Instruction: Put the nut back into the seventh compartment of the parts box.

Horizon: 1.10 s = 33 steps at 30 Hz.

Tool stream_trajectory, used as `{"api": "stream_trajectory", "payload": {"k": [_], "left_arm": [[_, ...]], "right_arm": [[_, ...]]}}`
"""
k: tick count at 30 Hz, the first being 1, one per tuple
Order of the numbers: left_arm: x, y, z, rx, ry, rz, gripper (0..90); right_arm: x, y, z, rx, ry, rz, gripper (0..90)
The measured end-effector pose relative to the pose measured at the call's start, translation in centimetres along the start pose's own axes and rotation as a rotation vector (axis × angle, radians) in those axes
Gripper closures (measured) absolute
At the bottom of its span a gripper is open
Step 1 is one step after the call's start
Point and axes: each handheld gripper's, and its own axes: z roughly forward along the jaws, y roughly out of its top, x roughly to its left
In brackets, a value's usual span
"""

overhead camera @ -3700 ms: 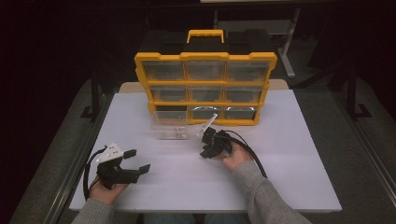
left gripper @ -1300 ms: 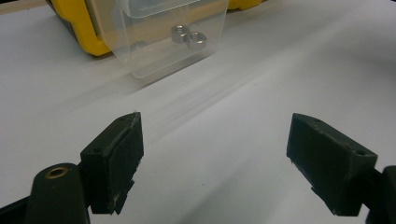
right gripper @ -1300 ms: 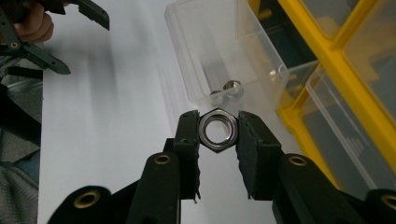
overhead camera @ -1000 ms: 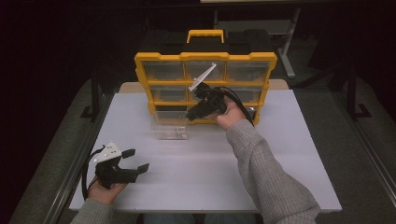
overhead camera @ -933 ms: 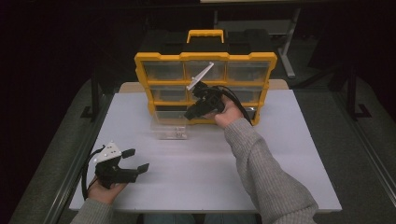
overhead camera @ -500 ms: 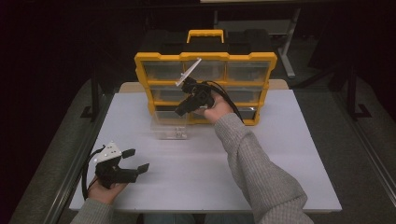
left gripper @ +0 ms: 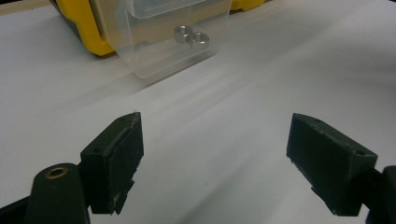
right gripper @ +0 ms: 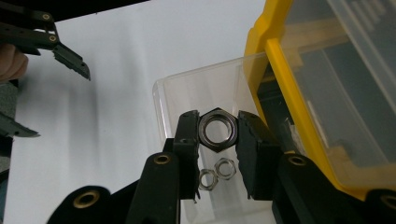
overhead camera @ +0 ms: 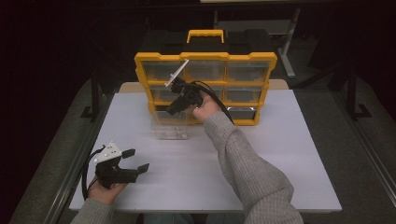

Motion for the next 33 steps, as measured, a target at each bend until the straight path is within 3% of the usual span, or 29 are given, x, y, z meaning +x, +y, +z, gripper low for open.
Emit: {"api": "stream_trajectory", "payload": {"k": [3,4,6,18,22,25,33], "left_arm": [[0.0,0.0,0.0,0.000,0.002,0.000,18.3],[-0.1,0.0,0.0,0.001,0.003,-0.006,18.4],[-0.1,-0.1,-0.1,0.011,0.006,-0.001,18.4],[0.0,-0.2,-0.4,-0.004,0.012,-0.013,18.4],[-0.1,-0.3,-0.3,-0.002,0.004,-0.007,18.3],[0.0,-0.3,-0.5,-0.004,0.006,-0.001,18.2],[0.1,-0.3,-0.6,0.010,0.008,0.014,18.2]], "right_arm": [[0.0,0.1,0.8,0.030,-0.013,-0.001,69.0],[0.3,0.0,0.9,0.067,-0.024,0.054,69.0],[0.4,0.0,1.2,0.086,-0.021,0.081,69.0],[0.6,-0.1,3.6,0.138,-0.031,0.057,68.8],[0.4,-0.2,3.6,0.134,-0.029,0.068,68.2],[0.3,-0.3,3.7,0.120,-0.018,0.078,62.3],[0.7,-0.7,1.4,0.073,-0.023,0.098,62.4]]}}
